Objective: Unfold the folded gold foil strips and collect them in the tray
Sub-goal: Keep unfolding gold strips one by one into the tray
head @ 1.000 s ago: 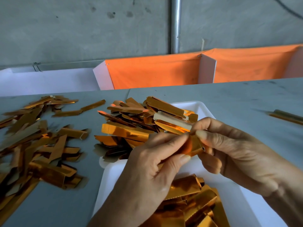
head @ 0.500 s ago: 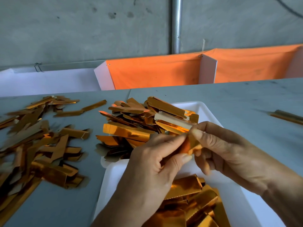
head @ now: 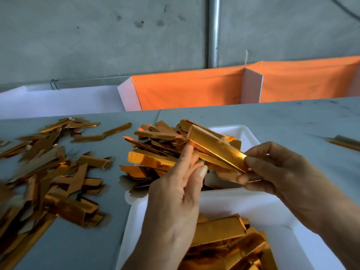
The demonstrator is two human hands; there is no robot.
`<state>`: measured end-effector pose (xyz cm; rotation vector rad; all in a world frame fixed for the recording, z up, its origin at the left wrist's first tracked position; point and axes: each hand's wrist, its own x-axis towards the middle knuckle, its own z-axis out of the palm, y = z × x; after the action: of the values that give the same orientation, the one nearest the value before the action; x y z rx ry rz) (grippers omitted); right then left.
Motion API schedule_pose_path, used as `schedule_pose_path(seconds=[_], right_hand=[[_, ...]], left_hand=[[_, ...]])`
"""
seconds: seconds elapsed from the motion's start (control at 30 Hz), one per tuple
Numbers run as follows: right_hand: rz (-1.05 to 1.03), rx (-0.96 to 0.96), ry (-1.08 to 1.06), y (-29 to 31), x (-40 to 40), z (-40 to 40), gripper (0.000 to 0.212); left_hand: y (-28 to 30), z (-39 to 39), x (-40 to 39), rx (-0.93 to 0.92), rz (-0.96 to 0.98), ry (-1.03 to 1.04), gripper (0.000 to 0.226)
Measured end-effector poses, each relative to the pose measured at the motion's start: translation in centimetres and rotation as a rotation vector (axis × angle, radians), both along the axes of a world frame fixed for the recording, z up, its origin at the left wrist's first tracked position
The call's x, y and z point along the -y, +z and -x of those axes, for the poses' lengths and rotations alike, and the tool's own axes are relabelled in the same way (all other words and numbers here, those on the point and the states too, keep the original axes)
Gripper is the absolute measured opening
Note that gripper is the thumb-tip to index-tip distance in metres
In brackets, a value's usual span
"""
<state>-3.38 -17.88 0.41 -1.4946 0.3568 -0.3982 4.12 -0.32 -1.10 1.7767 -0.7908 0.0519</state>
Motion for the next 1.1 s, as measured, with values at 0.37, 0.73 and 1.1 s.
schedule_pose_path(seconds=[0.37, 0.73, 1.1], right_hand=[[0.197, -0.096, 0.033, 0.0, -0.3, 0.0, 0.015], [0.182, -0.053, 0.056, 0.1, 0.4, 0.2, 0.026], [0.481, -0.399, 0.536, -0.4, 0.2, 0.6, 0.026]], left_hand=[[0.2, 0.0, -0.5, -0.042, 0.067, 0.138, 0.035], [1.1, 0.5, -0.1, -0.048, 0.085, 0.101, 0.024], [-0.1, -0.6, 0.0, 0.096, -0.205, 0.283, 0.031]])
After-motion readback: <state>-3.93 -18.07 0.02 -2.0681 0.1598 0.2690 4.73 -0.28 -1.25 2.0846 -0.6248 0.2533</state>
